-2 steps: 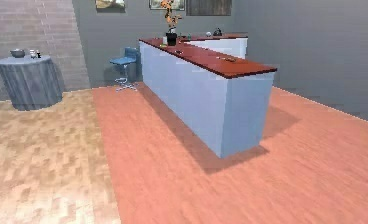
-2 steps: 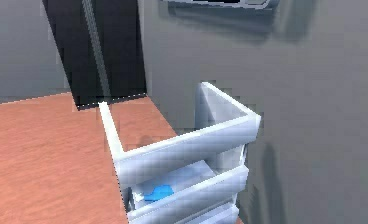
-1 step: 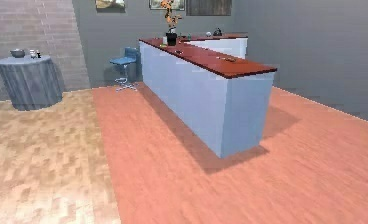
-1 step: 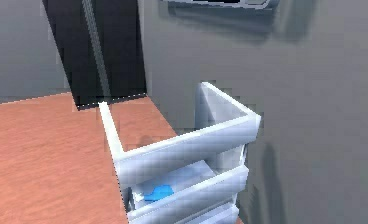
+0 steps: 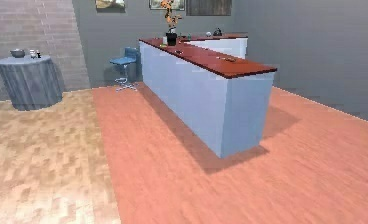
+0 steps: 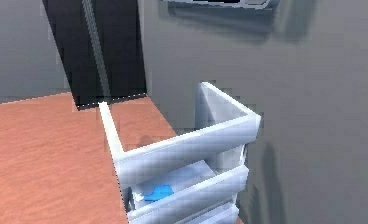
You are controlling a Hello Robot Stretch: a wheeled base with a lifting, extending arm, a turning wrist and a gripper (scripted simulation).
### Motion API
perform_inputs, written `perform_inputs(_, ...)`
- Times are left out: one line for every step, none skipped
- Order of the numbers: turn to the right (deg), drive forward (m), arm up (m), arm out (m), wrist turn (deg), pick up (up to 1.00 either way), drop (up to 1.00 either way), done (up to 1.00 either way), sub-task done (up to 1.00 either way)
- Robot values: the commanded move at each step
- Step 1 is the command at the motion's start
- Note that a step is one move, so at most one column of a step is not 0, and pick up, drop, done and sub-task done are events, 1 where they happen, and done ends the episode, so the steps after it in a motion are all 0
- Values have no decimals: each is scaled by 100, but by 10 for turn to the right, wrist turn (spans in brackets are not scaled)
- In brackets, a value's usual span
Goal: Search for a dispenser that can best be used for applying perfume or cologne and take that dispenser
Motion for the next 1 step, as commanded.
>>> perform_inputs(0, 0, 0, 50, 0, 0, 0, 0, 0)
